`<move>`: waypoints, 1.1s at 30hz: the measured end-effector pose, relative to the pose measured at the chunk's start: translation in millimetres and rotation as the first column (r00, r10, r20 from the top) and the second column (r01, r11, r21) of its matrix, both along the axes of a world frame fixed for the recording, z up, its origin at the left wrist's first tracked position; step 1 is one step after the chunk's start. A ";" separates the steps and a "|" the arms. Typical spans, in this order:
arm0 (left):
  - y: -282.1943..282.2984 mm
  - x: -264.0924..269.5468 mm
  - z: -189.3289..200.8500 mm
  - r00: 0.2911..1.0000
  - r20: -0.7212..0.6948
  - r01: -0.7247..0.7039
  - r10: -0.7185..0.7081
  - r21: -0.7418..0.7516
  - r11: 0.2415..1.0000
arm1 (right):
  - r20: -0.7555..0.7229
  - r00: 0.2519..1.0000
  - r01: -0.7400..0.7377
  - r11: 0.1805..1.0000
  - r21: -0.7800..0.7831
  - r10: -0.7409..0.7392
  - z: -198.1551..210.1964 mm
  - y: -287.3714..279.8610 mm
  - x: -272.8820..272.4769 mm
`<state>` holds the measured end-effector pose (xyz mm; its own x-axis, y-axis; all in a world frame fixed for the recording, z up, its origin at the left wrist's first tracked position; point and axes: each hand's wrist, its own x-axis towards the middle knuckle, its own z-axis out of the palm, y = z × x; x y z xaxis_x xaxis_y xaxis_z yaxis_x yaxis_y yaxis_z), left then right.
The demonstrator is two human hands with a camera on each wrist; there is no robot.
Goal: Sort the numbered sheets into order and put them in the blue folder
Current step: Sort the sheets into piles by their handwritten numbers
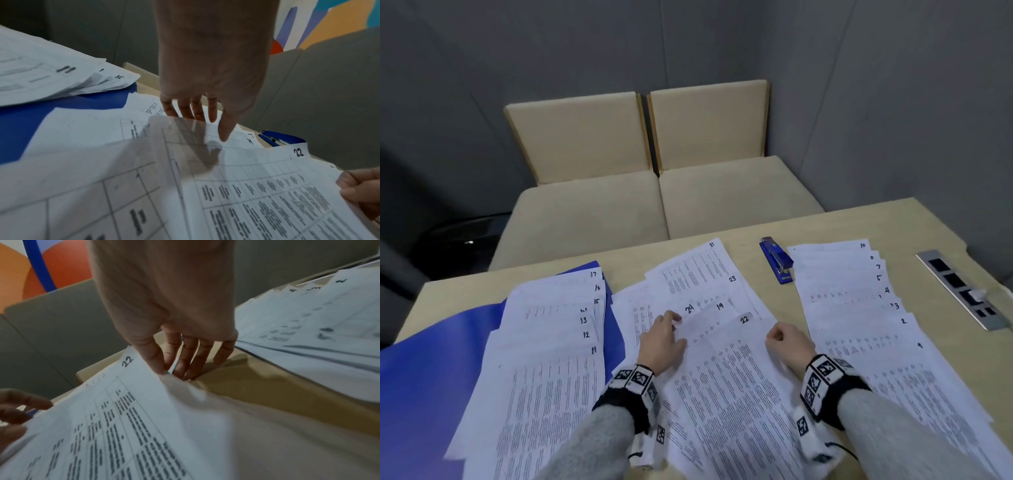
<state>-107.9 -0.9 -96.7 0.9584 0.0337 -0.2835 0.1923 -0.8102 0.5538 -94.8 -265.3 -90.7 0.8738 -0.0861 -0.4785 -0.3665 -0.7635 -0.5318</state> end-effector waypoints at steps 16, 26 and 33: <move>12.2 4.5 -9.6 0.989 0.144 -0.037 0.022 0.101 0.994 | -0.033 0.990 -0.135 0.991 0.009 0.135 -14.3 22.4 12.0; 40.0 13.7 -6.9 0.988 -0.142 -0.074 0.056 -0.123 0.990 | -0.028 0.991 -0.130 0.987 0.094 0.133 -14.6 15.1 18.3; 29.9 33.8 7.4 0.947 0.319 0.004 -0.019 0.045 0.999 | 0.100 0.995 -0.043 0.962 0.269 0.016 -7.4 -3.7 18.4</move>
